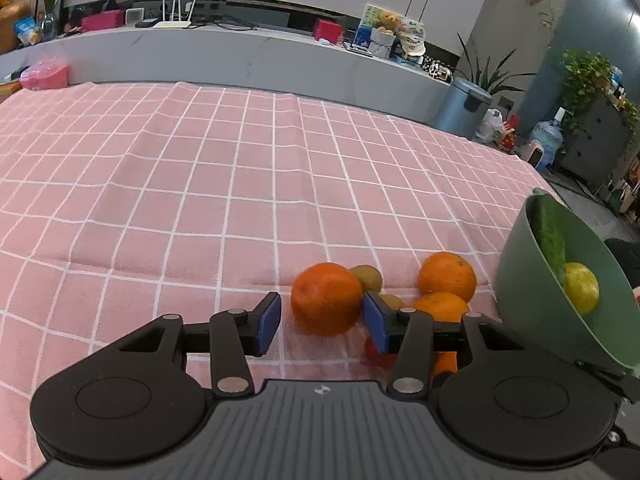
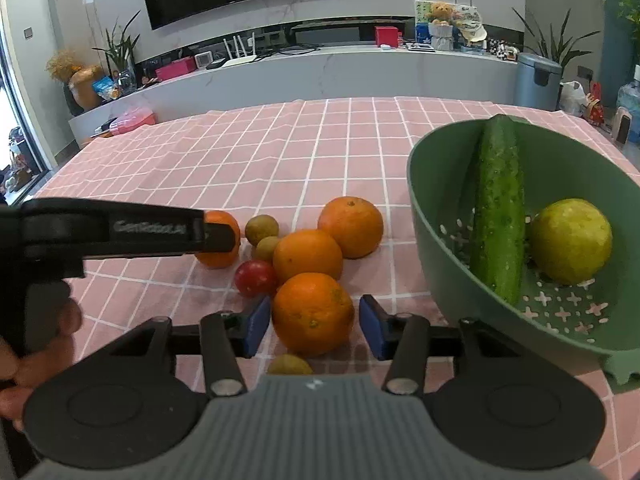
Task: Organize fruits
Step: 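Grasp an orange with the left tool while the right tool grasps another orange, then carry both oranges into the green colander and open both tools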
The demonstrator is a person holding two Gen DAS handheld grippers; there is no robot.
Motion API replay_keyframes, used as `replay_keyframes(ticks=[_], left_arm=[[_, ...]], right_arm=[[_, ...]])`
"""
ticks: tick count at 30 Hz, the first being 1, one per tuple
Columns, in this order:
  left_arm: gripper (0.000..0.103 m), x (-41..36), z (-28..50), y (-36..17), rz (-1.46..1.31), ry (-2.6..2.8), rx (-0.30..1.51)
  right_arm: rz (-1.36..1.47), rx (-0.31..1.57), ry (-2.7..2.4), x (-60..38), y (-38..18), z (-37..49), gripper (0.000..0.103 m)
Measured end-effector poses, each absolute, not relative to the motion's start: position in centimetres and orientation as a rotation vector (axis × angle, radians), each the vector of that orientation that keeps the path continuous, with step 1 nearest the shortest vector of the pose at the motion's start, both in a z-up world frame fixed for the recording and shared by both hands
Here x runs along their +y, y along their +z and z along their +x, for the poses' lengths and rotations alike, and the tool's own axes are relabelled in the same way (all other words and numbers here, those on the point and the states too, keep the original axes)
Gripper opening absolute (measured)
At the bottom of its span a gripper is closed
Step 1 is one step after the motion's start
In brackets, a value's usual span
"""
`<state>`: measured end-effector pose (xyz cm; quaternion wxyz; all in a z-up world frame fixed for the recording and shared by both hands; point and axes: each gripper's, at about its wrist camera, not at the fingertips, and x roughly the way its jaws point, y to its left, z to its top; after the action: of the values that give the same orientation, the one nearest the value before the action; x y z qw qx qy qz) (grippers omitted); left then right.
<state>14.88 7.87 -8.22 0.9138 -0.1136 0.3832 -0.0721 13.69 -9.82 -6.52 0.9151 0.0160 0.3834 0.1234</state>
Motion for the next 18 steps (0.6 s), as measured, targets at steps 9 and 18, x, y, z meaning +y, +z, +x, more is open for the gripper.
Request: replay_keyframes(ticks=[9,18], left_arm=[[0.047,7.5,15.0,-8.8,-0.254,-0.179,0.788],[0.045,8.2,14.1,-7.9,-0.283,-0.152,0.758]], right_arm=[[0.016,0.786,0.272,-9.8,-6.8,13.6,0.042],[-0.013,0.777,0.287,-9.8,-6.2,13.3,0.041]])
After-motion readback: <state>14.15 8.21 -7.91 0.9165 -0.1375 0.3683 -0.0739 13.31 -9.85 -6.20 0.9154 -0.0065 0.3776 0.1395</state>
